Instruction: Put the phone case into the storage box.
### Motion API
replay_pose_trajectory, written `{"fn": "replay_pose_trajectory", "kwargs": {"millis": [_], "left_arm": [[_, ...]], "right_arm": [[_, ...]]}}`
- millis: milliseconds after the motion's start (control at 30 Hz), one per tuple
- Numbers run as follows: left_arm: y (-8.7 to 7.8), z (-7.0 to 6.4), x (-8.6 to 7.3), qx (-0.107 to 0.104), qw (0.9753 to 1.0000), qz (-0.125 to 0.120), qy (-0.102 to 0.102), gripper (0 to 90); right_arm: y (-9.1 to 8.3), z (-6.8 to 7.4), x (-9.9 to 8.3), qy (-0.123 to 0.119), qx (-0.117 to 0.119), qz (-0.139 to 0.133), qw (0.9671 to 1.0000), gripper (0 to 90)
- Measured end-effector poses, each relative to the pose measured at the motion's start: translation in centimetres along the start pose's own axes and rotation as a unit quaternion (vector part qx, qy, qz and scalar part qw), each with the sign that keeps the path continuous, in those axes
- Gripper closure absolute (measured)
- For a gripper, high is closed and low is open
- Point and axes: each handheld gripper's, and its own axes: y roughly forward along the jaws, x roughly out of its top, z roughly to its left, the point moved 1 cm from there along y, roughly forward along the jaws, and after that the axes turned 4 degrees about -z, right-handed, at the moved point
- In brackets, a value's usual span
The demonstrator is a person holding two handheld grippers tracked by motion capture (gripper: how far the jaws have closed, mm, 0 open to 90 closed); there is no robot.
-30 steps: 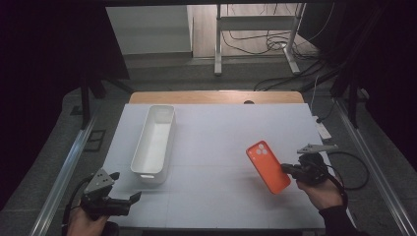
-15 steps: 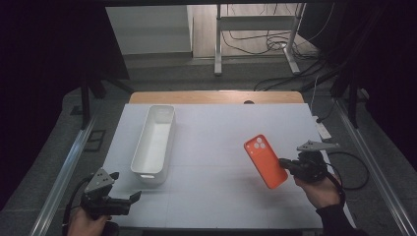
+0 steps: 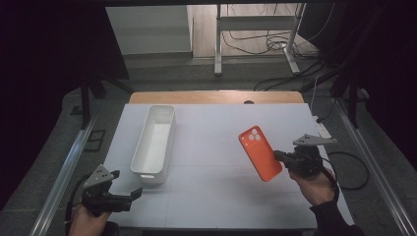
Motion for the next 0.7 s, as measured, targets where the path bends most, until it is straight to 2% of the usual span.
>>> {"fn": "replay_pose_trajectory", "kwargs": {"millis": [367, 400, 600, 700], "left_arm": [[0.5, -0.9, 1.8, -0.03, 0.9994, -0.015, -0.001, 0.0], [0.7, -1.2, 2.1, -0.038, 0.9991, -0.017, -0.001, 0.0], [1.7, -1.8, 3.0, -0.046, 0.9988, -0.01, 0.011, 0.0], [1.9, -1.9, 3.5, -0.053, 0.9985, -0.011, 0.008, 0.0]], "right_arm": [[0.0, 0.3, 0.4, 0.005, 0.002, -0.014, 0.9999, 89.4], [0.0, 0.4, 0.5, 0.007, 0.002, -0.016, 0.9998, 89.4], [0.0, 0.7, 0.7, 0.011, 0.007, -0.022, 0.9997, 89.4], [0.1, 0.8, 0.8, 0.01, 0.009, -0.023, 0.9996, 89.4]]}}
